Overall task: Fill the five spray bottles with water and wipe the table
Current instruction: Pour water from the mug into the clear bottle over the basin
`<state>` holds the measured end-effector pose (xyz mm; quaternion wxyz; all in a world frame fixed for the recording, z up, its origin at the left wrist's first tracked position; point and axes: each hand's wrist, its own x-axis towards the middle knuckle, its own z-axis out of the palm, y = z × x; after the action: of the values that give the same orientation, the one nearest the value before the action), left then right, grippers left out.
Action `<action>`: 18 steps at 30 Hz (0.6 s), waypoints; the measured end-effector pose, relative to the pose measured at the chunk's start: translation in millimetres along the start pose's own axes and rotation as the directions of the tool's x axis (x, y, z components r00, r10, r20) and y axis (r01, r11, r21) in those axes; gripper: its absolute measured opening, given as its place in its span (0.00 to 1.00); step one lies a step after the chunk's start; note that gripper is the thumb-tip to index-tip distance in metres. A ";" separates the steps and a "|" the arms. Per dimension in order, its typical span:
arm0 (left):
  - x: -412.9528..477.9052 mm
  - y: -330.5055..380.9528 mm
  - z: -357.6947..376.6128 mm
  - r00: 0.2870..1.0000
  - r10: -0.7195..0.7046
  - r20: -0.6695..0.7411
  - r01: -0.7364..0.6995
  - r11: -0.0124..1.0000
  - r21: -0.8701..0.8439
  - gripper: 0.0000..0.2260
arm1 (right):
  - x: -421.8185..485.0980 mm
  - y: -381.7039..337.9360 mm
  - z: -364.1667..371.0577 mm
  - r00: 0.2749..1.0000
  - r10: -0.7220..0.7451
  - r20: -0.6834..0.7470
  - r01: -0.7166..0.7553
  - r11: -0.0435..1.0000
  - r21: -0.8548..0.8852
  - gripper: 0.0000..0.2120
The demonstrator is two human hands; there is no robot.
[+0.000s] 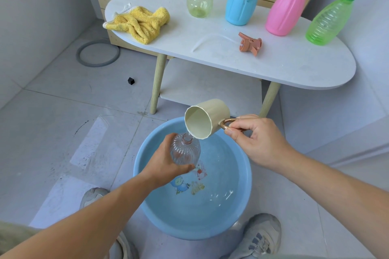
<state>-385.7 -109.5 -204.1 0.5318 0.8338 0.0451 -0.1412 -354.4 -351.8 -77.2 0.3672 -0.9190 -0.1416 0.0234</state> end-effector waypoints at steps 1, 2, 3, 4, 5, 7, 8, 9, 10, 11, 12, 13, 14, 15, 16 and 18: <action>-0.1 0.4 0.1 1.000 0.001 -0.001 -0.001 1.000 0.000 0.40 | -0.2 0.1 -0.2 1.000 -0.007 0.000 0.007 1.000 -0.005 0.05; 0.0 0.6 0.1 1.000 0.003 -0.001 -0.003 1.000 -0.001 0.40 | -0.3 0.3 -0.3 1.000 -0.017 0.000 0.017 1.000 -0.013 0.05; 0.0 0.5 0.3 1.000 0.005 -0.001 -0.005 1.000 -0.002 0.40 | -0.2 0.7 -0.4 1.000 -0.027 0.002 0.027 0.999 -0.025 0.05; 0.1 0.3 0.4 1.000 0.004 -0.001 -0.004 1.000 -0.002 0.40 | -0.3 1.2 -0.5 0.999 -0.036 0.003 0.036 0.999 -0.038 0.05; 0.1 0.2 0.6 1.000 0.002 -0.001 -0.002 1.000 0.001 0.41 | 0.0 1.6 -0.5 0.999 -0.043 0.004 0.043 0.998 -0.046 0.06; 0.3 -0.4 0.7 1.000 -0.002 -0.001 0.002 1.000 0.005 0.42 | 0.3 1.5 -0.9 0.998 -0.058 0.004 0.058 0.997 -0.052 0.06; 0.6 -0.8 0.8 1.000 -0.001 -0.001 0.002 1.000 0.007 0.41 | 0.6 1.5 -1.3 0.998 -0.068 0.002 0.068 0.996 -0.055 0.06; 0.7 -1.4 0.8 1.000 0.000 -0.003 0.000 1.000 0.009 0.41 | 0.9 1.4 -1.6 0.997 -0.079 0.000 0.079 0.995 -0.061 0.06; 0.8 -1.8 0.7 1.000 -0.001 -0.003 0.001 1.000 0.014 0.42 | 1.1 1.1 -1.9 0.996 -0.088 -0.001 0.088 0.994 -0.068 0.06; 0.6 -2.0 0.7 1.000 -0.003 -0.004 0.003 1.000 0.018 0.42 | 1.1 0.8 -2.2 0.995 -0.096 -0.002 0.095 0.993 -0.074 0.06; 0.7 -2.4 0.5 1.000 -0.004 -0.005 0.004 1.000 0.022 0.43 | 1.4 0.5 -2.3 0.995 -0.103 -0.003 0.102 0.992 -0.078 0.06; 0.9 -2.8 0.6 1.000 -0.004 -0.006 0.004 1.000 0.025 0.43 | 1.5 0.3 -2.5 0.994 -0.110 -0.005 0.109 0.991 -0.080 0.06; 1.1 -3.0 0.7 1.000 -0.004 -0.006 0.004 1.000 0.028 0.43 | 1.7 0.3 -2.5 0.993 -0.118 -0.006 0.117 0.990 -0.083 0.06; 1.2 -3.1 1.1 1.000 -0.003 -0.006 0.003 1.000 0.030 0.42 | 1.8 0.5 -2.3 0.992 -0.126 -0.006 0.125 0.988 -0.089 0.06; 1.4 -3.2 1.1 1.000 -0.001 -0.007 0.002 0.999 0.033 0.42 | 2.0 0.9 -2.1 0.991 -0.134 -0.004 0.133 0.986 -0.097 0.07; 1.8 -3.7 1.0 1.000 -0.002 -0.007 0.003 0.999 0.040 0.43 | 2.4 2.1 -1.8 0.990 -0.142 0.001 0.141 0.983 -0.115 0.08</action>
<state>-384.9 -109.0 -208.2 0.5147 0.8447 0.0452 -0.1399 -351.3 -353.8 -77.1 0.3152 -0.9262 -0.2064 -0.0143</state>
